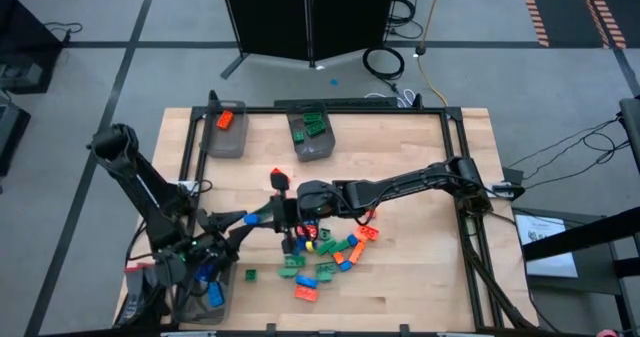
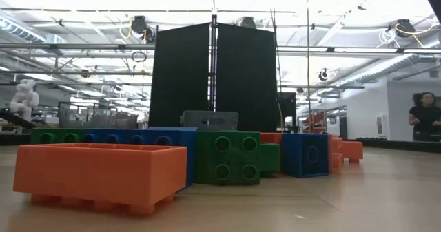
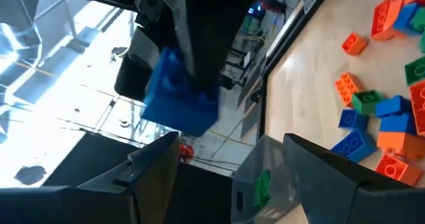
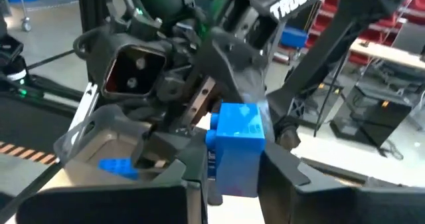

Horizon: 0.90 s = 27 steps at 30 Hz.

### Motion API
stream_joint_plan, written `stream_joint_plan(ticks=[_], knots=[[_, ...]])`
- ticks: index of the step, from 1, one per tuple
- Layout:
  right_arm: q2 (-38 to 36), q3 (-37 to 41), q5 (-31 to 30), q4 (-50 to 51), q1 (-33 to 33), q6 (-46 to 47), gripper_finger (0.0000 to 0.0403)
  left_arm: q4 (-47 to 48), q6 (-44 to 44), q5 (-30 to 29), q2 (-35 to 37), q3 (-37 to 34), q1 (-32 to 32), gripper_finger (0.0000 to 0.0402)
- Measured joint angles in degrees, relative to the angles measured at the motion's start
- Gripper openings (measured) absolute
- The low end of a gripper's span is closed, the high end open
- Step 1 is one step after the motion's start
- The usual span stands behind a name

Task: Sort blocks
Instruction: Put the blue game piece into the bottom left black transparent bin

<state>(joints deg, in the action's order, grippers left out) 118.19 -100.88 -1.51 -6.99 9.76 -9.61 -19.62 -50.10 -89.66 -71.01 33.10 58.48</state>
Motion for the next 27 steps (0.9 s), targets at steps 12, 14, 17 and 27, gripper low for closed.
stream_joint_plan(ticks=[12, 14, 17, 27], knots=[[-0.4, 0.0, 3.5, 5.3, -0.5, 1.7, 0.0069, -0.8, -1.0, -0.3, 0.6, 0.1, -0.3, 0.0269], [-0.4, -0.1, 4.7, 4.5, -1.1, 2.5, 0.0069, -0.8, -1.6, -0.3, 0.5, 0.7, -0.6, 0.0269], [-0.4, -0.1, 4.7, 4.1, -2.0, 3.8, 0.0069, -1.0, -3.7, 0.1, 0.5, 1.1, -1.3, 0.0269], [-0.4, 0.1, 10.2, 3.6, -4.1, 8.6, 0.0069, -1.0, -7.9, 3.0, 0.5, 1.7, -1.8, 0.0269]])
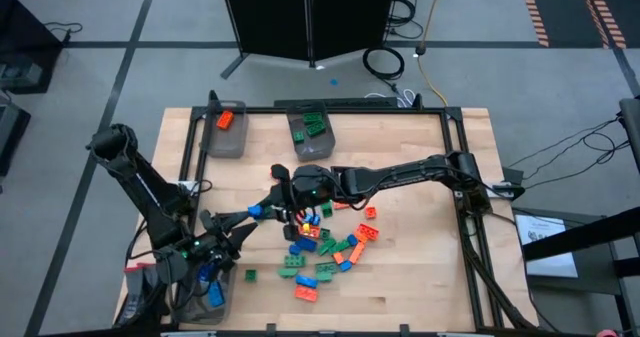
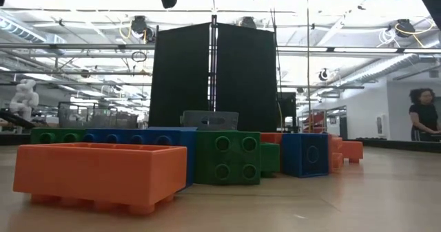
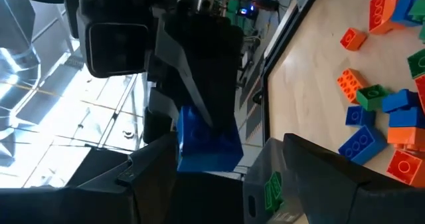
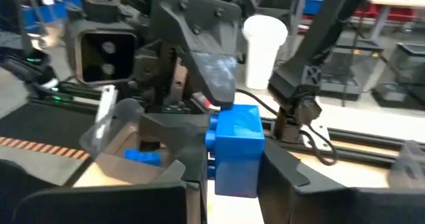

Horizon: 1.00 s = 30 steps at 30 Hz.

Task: Sort blocks
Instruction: Put the blue game piece into the bottom left black transparent bin

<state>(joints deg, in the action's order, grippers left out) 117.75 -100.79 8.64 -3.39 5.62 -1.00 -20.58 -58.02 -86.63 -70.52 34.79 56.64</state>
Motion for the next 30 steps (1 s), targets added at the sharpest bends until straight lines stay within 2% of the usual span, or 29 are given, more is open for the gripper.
stream_joint_plan(ticks=[7, 12, 16, 22, 30], knots=[[0.0, 0.0, 0.9, 0.1, 0.0, 0.6, 0.0069, -0.2, -2.2, 1.2, 0.0, 0.0, -0.6, 0.0237], [0.0, 0.1, 3.3, 0.5, 0.1, 0.6, 0.0069, -2.1, -3.8, 5.4, 0.0, 0.0, -2.1, 0.0203], [0.0, 0.1, 3.8, 0.5, 0.1, 1.2, 0.0069, -4.9, -7.3, 6.3, 0.0, 0.0, -2.9, 0.0186], [0.0, 0.1, 7.0, 0.4, 0.0, 3.0, 0.0069, -5.9, -8.7, 7.5, 0.0, 0.0, -3.9, 0.0174], [0.0, 0.1, 7.2, 1.0, -0.1, 3.3, 0.0069, -6.0, -8.4, 7.8, 0.0, 0.0, -4.3, 0.0173]])
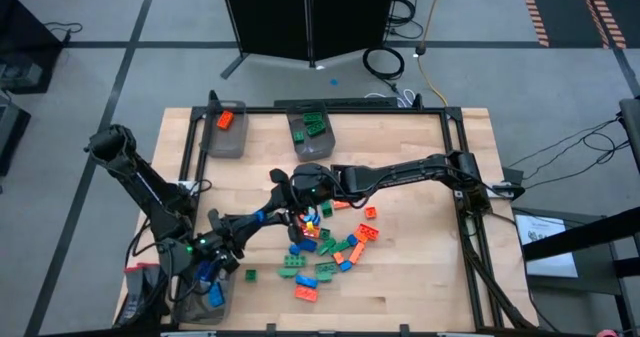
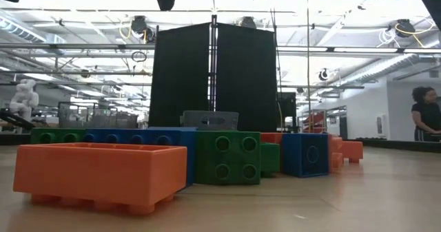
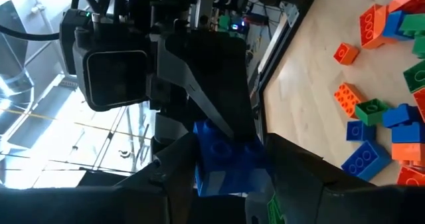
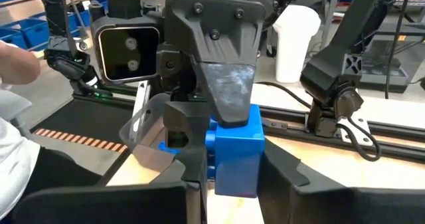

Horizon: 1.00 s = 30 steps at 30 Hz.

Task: Sort blocks
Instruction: Put the blue game piece into the bottom left black transparent bin, then adjust the game pieces on the table

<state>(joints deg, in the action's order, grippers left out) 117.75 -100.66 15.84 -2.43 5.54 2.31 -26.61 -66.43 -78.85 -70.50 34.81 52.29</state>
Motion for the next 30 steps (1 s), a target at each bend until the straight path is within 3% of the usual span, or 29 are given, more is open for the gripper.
stream_joint_plan(ticks=[4, 10, 14, 24, 30], knots=[[0.0, 0.0, 0.4, 0.9, -0.4, 0.0, 0.0077, 0.1, 0.1, -0.1, 0.0, 0.0, -0.1, 0.0173], [0.0, 0.0, 0.8, 1.1, -0.3, 0.0, 0.0189, 0.3, -0.1, -0.2, 0.0, -0.1, -0.2, 0.0172], [0.0, 0.0, 1.1, 1.5, -0.2, 0.0, 0.0225, 0.3, -0.1, -0.5, 0.0, -0.1, -0.2, 0.0172], [-0.1, -0.1, 1.1, 15.0, -1.9, -0.8, 0.0223, 0.1, 0.0, -1.3, 0.0, -0.1, -0.2, 0.0172], [-0.4, -0.1, 1.1, 17.4, -1.9, -1.7, 0.0217, 0.1, 0.1, -1.5, 0.0, -0.1, -0.2, 0.0172]])
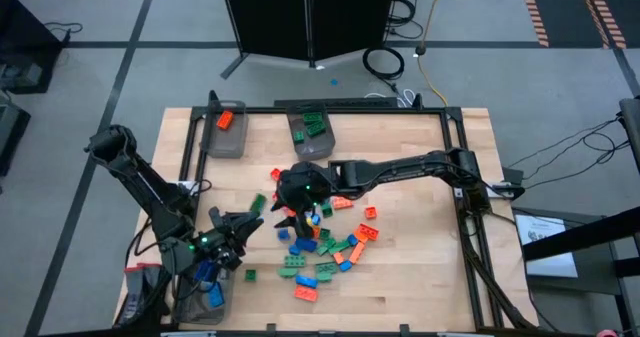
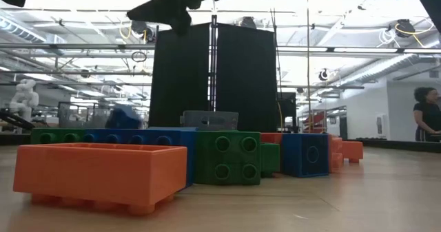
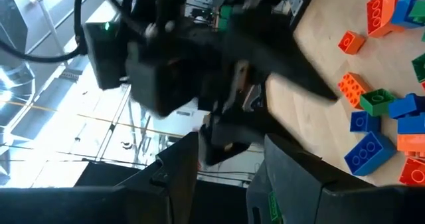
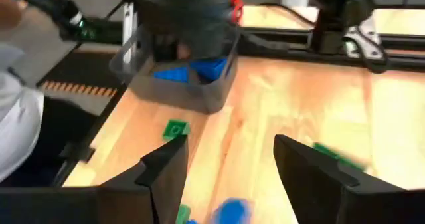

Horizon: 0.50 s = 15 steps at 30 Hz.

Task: Sort blocks
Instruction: Adjust the game pieces on the table

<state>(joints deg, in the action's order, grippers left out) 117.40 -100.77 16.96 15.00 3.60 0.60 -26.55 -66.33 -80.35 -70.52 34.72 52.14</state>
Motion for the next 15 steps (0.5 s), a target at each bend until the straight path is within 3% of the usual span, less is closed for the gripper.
stream_joint_plan(ticks=[4, 9, 15], knots=[[0.0, 0.0, -1.7, 7.8, 0.0, -0.9, 0.0217, 0.8, 4.4, -1.4, 0.0, 0.0, 0.0, 0.0172], [1.6, 0.0, -3.6, 15.1, 0.6, -0.5, 0.0217, 9.6, 16.4, -1.0, 0.0, 0.0, 0.0, 0.0172], [3.5, 0.0, -4.3, 23.6, 3.7, 0.7, 0.0217, 19.3, 39.8, 9.6, 0.0, 0.0, 0.0, 0.0172]])
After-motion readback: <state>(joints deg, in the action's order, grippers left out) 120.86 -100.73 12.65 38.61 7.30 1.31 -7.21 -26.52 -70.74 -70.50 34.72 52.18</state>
